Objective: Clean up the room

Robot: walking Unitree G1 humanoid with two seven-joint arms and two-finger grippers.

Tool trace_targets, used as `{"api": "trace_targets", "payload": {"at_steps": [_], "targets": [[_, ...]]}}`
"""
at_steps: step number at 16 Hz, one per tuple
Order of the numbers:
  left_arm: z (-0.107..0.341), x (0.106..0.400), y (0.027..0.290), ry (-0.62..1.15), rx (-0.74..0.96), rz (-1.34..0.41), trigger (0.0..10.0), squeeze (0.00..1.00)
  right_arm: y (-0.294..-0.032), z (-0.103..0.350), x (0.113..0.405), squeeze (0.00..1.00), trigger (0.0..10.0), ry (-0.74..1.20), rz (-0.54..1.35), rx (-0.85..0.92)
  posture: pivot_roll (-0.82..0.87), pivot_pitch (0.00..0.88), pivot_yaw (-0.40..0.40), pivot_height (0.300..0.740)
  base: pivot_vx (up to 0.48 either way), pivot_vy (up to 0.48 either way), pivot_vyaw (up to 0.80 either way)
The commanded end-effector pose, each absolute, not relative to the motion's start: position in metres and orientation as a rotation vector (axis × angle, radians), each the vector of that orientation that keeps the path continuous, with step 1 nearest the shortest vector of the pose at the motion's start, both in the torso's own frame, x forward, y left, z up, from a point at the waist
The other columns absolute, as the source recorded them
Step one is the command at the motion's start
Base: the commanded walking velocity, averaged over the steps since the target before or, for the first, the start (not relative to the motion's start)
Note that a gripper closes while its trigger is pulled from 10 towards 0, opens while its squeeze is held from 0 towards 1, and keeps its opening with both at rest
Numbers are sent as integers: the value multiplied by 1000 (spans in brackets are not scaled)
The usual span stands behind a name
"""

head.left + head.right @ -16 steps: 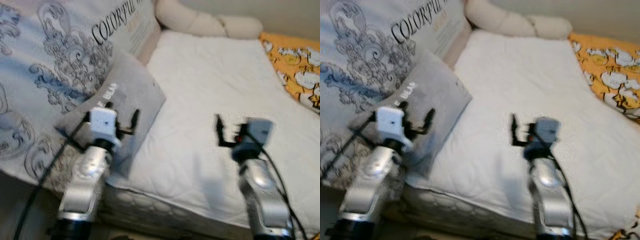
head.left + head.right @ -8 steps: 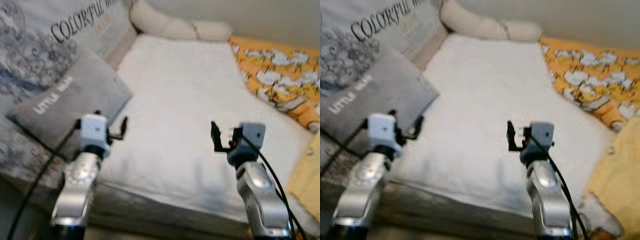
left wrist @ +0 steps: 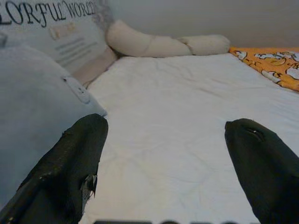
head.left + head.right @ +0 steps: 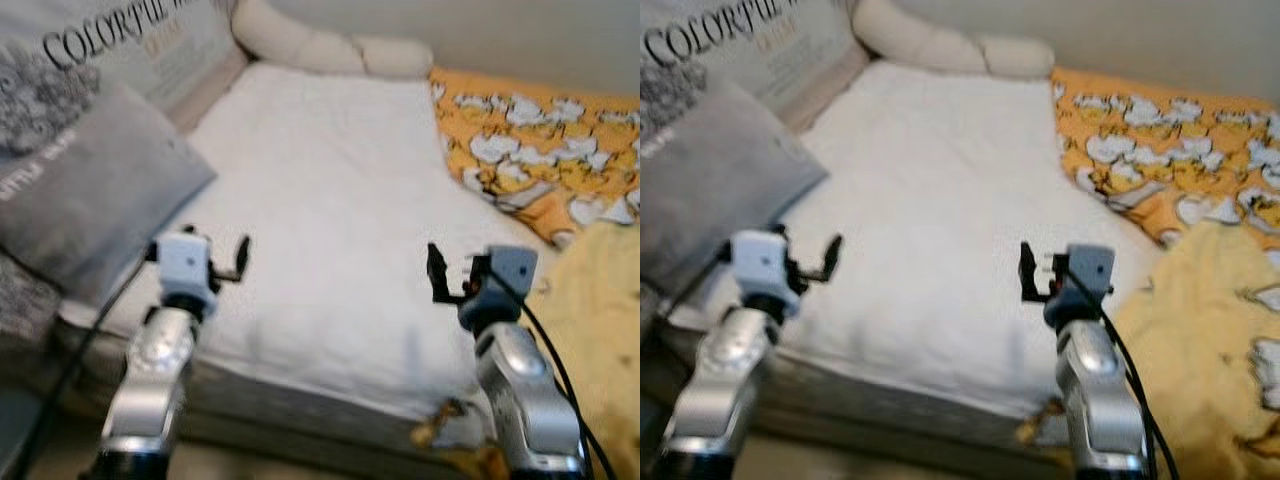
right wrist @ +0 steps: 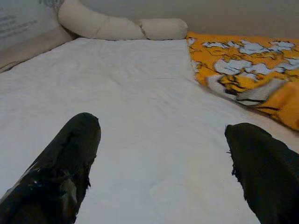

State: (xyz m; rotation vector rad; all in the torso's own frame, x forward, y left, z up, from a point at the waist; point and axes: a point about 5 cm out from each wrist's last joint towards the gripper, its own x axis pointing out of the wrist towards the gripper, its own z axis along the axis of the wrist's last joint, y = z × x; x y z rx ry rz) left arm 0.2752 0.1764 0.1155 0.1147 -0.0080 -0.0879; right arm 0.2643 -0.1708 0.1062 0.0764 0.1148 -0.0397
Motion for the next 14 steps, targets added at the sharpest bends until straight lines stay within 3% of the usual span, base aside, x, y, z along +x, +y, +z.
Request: {"api": "trace_targets", "payload": {"at_steps": [1,14], "targets": [[117,277,166,-16,114,-123,10000,1000,-180,106,262,1000,10000,120,-74,76,-16,0,-9,740,0,-480,0],[114,277,166,-5,122,-131,10000,1000,-185,102,261,1000,10000,133,-103,77,-16,0,-9,740,0,-468,0]]}}
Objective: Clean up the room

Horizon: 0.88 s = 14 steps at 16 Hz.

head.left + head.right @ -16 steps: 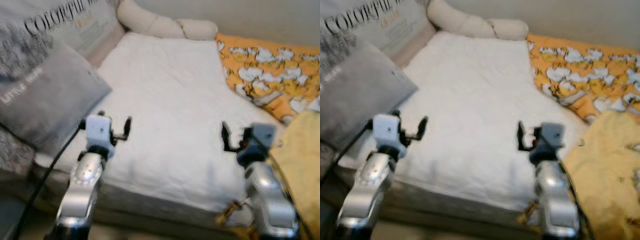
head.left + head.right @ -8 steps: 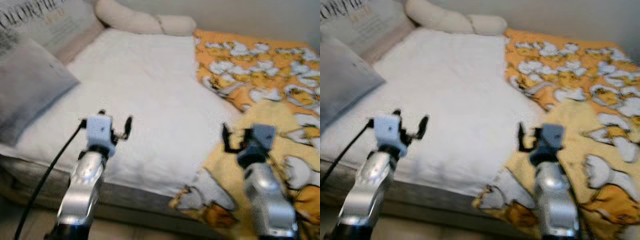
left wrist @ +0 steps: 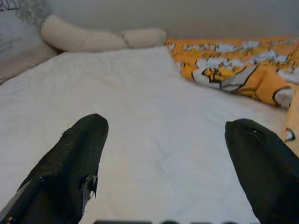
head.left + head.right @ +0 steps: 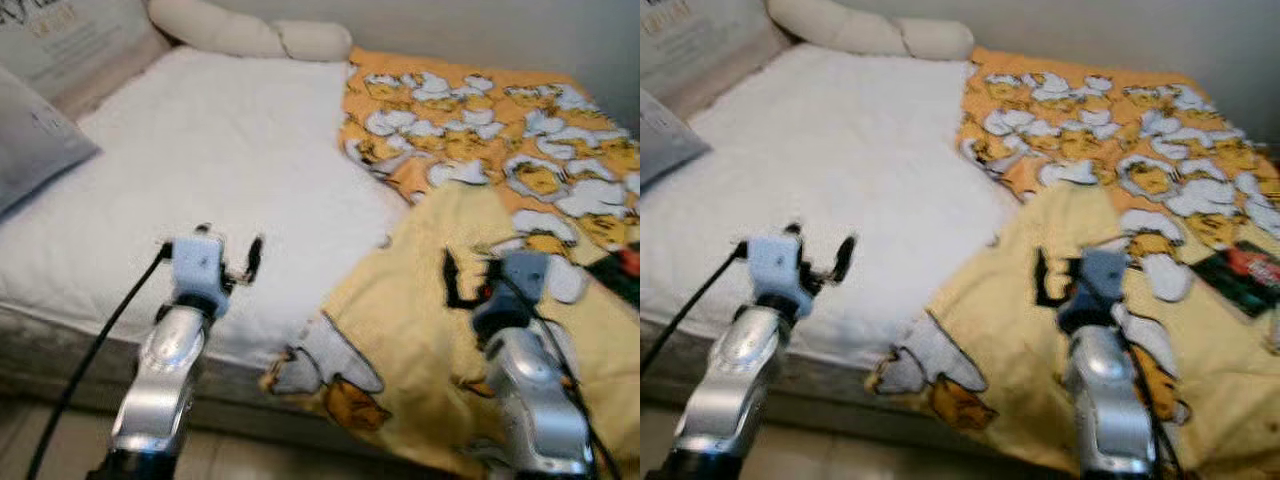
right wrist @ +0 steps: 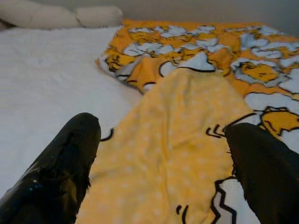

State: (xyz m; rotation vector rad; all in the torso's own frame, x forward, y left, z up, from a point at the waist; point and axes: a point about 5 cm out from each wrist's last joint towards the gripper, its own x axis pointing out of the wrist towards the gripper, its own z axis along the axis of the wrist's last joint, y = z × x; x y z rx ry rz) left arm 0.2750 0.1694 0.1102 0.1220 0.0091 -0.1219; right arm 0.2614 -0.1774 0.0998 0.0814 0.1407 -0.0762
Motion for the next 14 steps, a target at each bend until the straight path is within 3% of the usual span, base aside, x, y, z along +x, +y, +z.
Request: {"api": "trace_targets", "payload": {"at_steps": [1,5,10,14], "targets": [[114,277,166,-5,122,-130,10000,1000,-185,102,260,1000,10000,134,-103,76,-16,0,-9,740,0,-458,0],[115,277,165,-7,126,-133,10000,1000,-184,102,261,1000,10000,135,-93,70,-15,0,-8,740,0,-456,0],[115,278,165,-6,130,-135,10000,1000,-186,100,261,1000,10000,141,-107,66,-16,0,-8,740,0,-453,699],[115,279,164,-4,134,-133,10000,1000,-187,99,261,1000,10000,148,-114,56,-17,0,-12,740,0,-452,0]]}}
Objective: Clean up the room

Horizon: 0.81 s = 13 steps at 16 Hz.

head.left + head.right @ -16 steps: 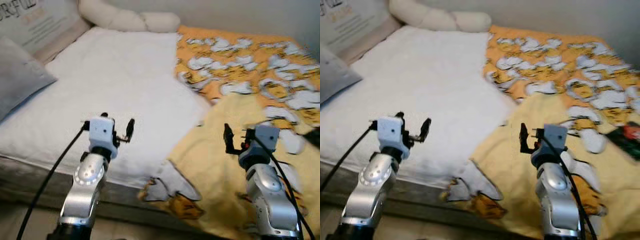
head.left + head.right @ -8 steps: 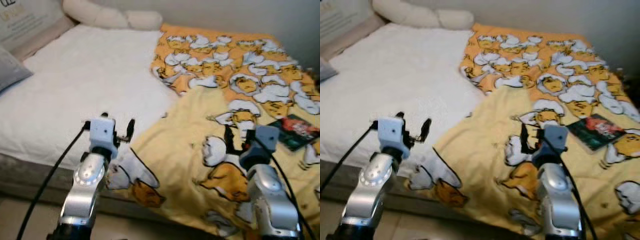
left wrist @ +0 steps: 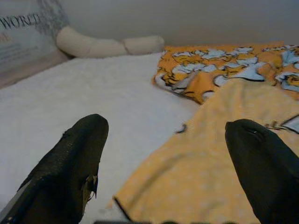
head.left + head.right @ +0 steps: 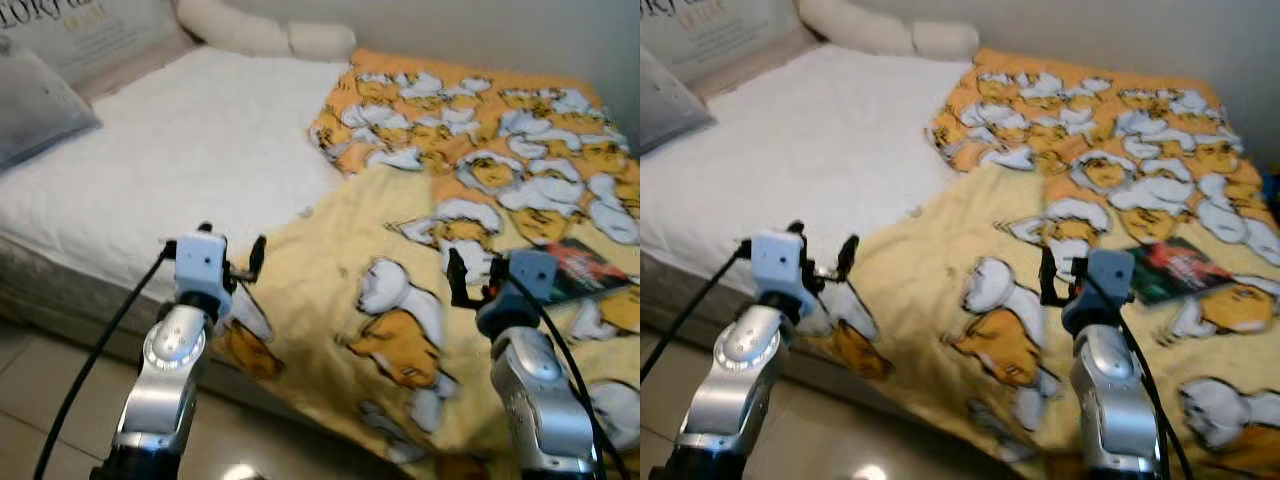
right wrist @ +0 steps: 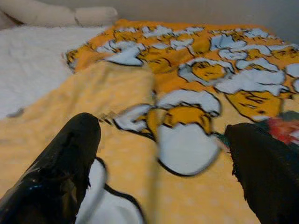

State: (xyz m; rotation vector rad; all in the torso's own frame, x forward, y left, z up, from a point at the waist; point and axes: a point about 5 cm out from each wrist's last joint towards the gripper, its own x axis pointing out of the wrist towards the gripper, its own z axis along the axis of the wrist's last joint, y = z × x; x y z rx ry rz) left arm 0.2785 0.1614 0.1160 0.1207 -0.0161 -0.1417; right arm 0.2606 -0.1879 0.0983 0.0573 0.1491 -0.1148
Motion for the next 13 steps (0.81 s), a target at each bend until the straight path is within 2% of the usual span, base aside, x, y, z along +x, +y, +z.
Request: {"api": "trace_targets", "payload": {"at_steps": [1,3,6,13], "targets": [[115,279,165,-4,133,-131,10000,1000,-187,99,261,1000,10000,149,-113,56,-18,0,-12,740,0,-446,0],[114,278,165,-2,133,-130,10000,1000,-185,99,260,1000,10000,149,-98,55,-19,0,-11,740,0,-452,0],[115,279,165,0,134,-130,10000,1000,-185,99,260,1000,10000,150,-97,54,-19,0,-8,740,0,-449,800],[114,279,163,1,137,-137,10000,1000,-184,96,259,1000,10000,165,-91,50,-21,0,-8,740,0,-451,0]]}}
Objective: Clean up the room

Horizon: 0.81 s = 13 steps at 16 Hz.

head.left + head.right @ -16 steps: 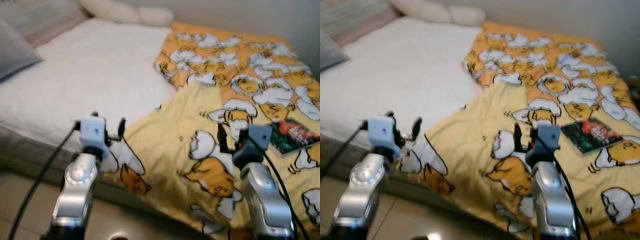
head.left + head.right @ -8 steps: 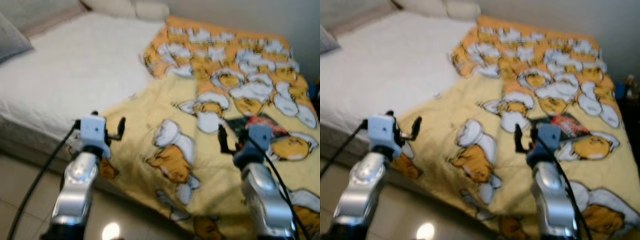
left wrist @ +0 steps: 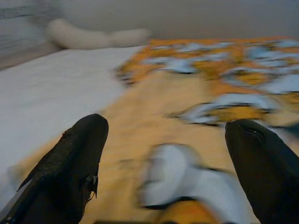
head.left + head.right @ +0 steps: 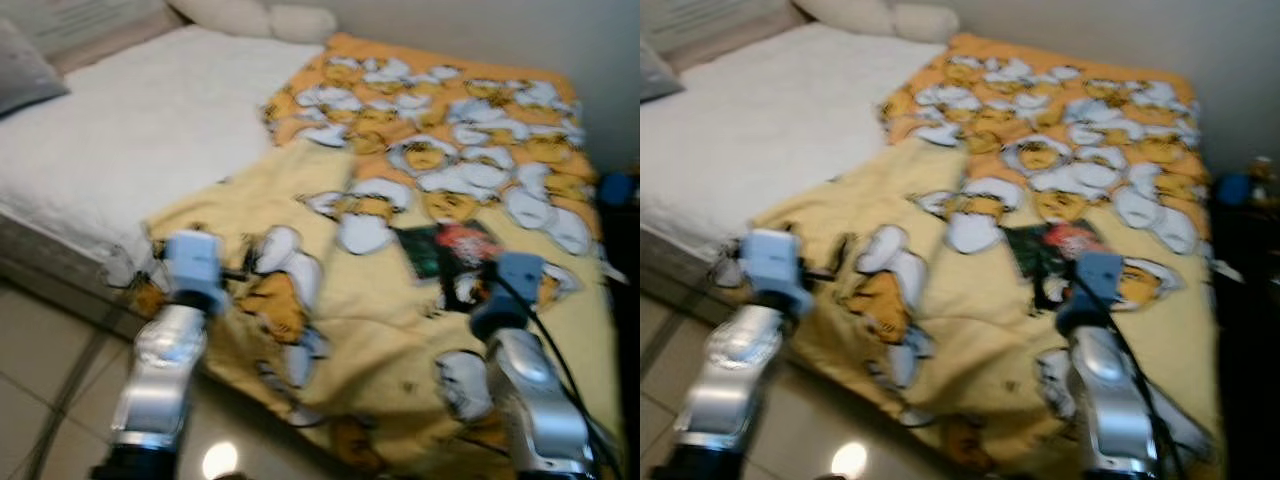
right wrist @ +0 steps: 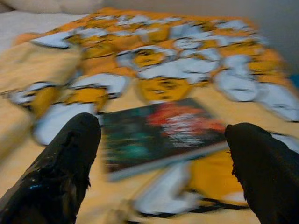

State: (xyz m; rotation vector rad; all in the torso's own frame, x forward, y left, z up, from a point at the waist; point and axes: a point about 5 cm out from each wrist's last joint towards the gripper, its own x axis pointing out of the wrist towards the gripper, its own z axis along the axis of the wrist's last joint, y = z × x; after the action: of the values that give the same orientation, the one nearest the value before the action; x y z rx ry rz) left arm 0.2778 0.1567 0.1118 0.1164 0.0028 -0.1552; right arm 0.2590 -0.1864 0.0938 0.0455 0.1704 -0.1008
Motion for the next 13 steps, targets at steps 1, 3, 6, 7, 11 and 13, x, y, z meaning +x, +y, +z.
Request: {"api": "trace_targets", "payload": {"at_steps": [1,3,6,7,11,13], "targets": [[113,278,163,3,138,-139,10000,1000,-180,96,259,1000,10000,163,-50,47,-20,0,-10,740,0,-446,800],[113,276,164,4,140,-139,10000,1000,-171,95,258,1000,10000,174,20,53,-19,0,-10,740,0,-446,800],[112,274,165,6,146,-140,10000,1000,-158,90,252,1000,10000,203,142,51,-16,0,-8,740,0,-445,800],[112,273,165,8,149,-141,10000,1000,-156,90,250,1000,10000,206,175,47,-17,0,-8,740,0,-435,800],[109,271,163,9,143,-162,10000,1000,-153,88,248,1000,10000,229,249,55,-20,0,-10,740,0,-186,200],[107,271,163,11,155,-162,10000,1000,-154,87,247,1000,10000,231,254,55,-20,0,-13,740,0,0,0]]}}
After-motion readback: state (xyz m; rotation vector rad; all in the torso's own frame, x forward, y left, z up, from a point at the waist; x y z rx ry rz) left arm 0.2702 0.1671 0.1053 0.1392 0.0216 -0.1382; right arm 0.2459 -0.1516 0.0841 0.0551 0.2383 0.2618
